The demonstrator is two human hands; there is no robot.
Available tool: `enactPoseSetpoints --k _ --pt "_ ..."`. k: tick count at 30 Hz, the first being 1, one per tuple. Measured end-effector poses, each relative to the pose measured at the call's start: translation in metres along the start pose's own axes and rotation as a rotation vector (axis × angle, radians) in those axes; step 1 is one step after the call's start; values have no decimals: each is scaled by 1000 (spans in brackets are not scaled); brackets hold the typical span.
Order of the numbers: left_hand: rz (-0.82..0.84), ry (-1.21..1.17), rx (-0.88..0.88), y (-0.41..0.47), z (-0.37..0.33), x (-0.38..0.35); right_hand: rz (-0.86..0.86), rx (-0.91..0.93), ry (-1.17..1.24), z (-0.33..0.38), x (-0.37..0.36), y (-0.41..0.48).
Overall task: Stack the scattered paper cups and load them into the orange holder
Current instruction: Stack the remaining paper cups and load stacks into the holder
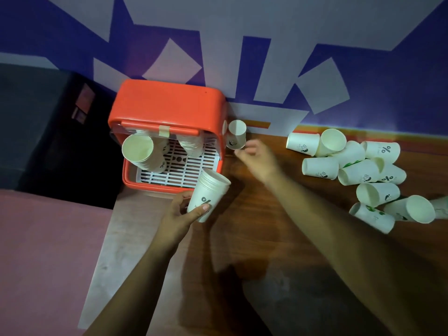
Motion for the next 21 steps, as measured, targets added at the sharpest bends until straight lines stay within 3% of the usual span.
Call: enactPoseSetpoints --k 2,5,13,15,21 --pt "-8 0 3 -2 1 6 -115 56 -150 13 18 25" --pt "-33 -12 4 -4 1 13 -126 100 -313 23 14 66" --pt "-52 15 15 -4 7 29 -245 94 -518 13 7 101" --pt "-62 5 13 -6 8 30 -261 86 -436 9 16 89" --pt "-32 -5 5 -11 7 8 -220 49 148 -27 40 7"
Point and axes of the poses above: each hand's wrist, its own y-axis towards the middle knuckle, its own x-axis out of the back of the hand, z = x × y, the point moved 10 cm from there along y, towards the middle knuckle, and after that the axes turned 9 degrees about z, right-handed, at the moved point
